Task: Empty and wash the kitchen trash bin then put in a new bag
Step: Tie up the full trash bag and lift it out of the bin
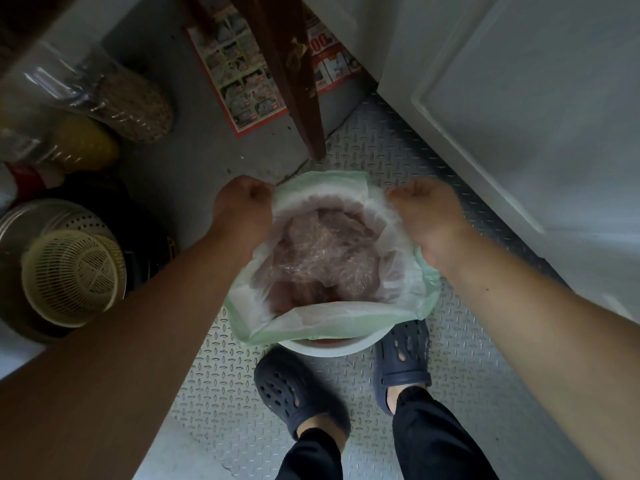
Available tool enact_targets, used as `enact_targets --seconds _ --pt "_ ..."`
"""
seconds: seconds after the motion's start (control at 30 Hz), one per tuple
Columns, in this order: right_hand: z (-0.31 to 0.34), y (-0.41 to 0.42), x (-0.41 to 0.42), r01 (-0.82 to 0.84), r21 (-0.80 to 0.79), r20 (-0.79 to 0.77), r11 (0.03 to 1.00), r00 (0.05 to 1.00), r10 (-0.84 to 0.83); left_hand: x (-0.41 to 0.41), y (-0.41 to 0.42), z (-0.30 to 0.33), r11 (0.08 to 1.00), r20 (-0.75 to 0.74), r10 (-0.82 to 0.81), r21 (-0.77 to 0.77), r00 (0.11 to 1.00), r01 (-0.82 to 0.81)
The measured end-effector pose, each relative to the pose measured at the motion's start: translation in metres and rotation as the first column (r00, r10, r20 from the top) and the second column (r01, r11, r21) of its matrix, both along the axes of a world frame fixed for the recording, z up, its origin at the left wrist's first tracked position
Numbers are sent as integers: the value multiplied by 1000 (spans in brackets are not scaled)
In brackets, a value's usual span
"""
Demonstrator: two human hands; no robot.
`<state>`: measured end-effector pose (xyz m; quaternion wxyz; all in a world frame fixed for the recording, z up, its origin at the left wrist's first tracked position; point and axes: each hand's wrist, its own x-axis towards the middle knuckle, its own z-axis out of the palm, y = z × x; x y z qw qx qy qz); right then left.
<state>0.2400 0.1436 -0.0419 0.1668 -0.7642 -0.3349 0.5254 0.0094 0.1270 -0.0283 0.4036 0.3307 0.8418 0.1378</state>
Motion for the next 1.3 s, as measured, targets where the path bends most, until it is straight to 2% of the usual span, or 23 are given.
enact_targets --seconds 0.23,0.37,0.73,0.83,0.97,1.03,1.17,1.23,1.3 --pt "22 -6 3 -234 216 147 948 968 205 -2 -16 15 969 -174 -181 138 968 206" --pt "43 -17 1 -327 324 213 887 939 269 2 -30 30 960 -189 -171 189 967 206" --pt "78 -25 14 -234 375 180 897 968 177 -17 -32 63 953 -180 -132 247 975 175" --pt "78 -32 17 -218 397 171 891 972 162 -21 -38 60 958 -136 -108 252 985 139" --pt "70 -45 14 -165 302 43 939 986 159 -24 -55 50 979 17 -61 198 998 56" --pt "65 -51 14 -137 209 -45 968 988 150 -29 -69 44 994 48 -37 103 998 32" --pt "51 -66 23 -257 52 86 965 964 252 -29 -106 35 989 87 -24 -145 996 37" --pt "43 -73 27 -205 -41 120 978 971 208 -23 -121 30 977 105 -4 -212 994 26" --pt "36 -80 29 -96 -131 85 987 990 108 -18 -131 26 967 58 -18 -253 998 32"
